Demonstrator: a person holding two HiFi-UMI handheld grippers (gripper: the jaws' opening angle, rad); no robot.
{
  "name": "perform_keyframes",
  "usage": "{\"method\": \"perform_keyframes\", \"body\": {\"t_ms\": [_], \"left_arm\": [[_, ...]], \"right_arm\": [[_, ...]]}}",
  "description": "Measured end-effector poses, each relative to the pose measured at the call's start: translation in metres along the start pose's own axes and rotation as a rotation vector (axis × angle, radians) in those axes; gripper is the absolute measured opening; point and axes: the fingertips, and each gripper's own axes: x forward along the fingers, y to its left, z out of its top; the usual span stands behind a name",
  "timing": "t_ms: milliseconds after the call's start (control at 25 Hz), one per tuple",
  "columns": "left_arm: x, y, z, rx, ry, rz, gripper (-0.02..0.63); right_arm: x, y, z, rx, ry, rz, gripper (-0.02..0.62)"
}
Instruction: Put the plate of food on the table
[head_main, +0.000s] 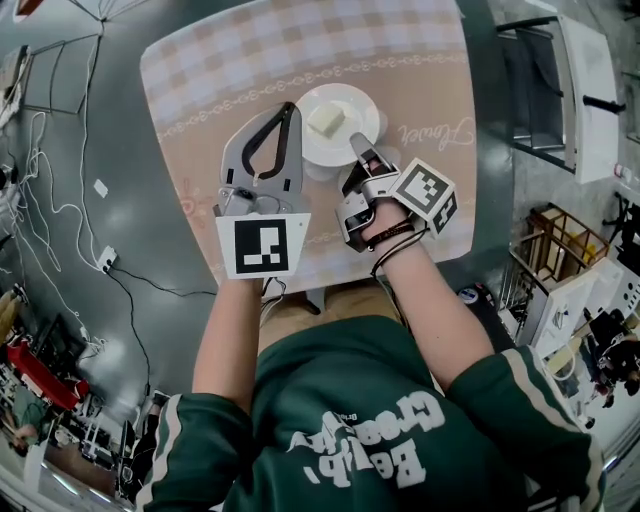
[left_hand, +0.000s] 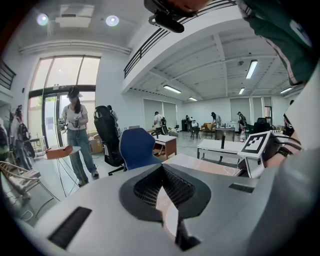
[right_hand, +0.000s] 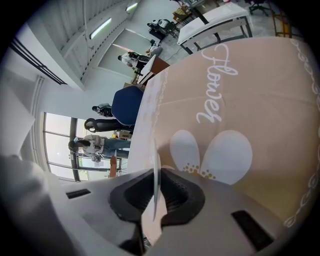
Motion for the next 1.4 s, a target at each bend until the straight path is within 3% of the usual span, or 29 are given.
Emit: {"method": "perform_keyframes", "body": {"t_ms": [360, 640, 840, 1200, 1400], "left_arm": [[-0.004, 0.002, -0.007, -0.048, 0.011, -0.002, 0.008], [-0.006, -0.003, -0.008, -0.034, 0.015, -0.017, 0.009], [-0.021, 0.012, -0.015, -0.05, 0.017, -0.026, 0.009], [-0.044, 0.033, -0.022, -0.054, 0.005, -0.038, 0.009], [-0.015, -0.006, -0.009, -0.048, 0.011, -0.055, 0.009]], "right_arm": [[0.001, -0.002, -0.001, -0.111, 0.004, -0.074, 0.042], [0.002, 0.001, -0.005, -0.228, 0.0, -0.124, 0.127], [0.003, 0.004, -0.024, -0.336, -0.022, -0.164, 0.137], [-0.005, 0.0, -0.047, -0.31, -0.056, -0.184, 0.14], [-0.025, -0.017, 0.002, -0.297, -0.087, -0.186, 0.14]]}}
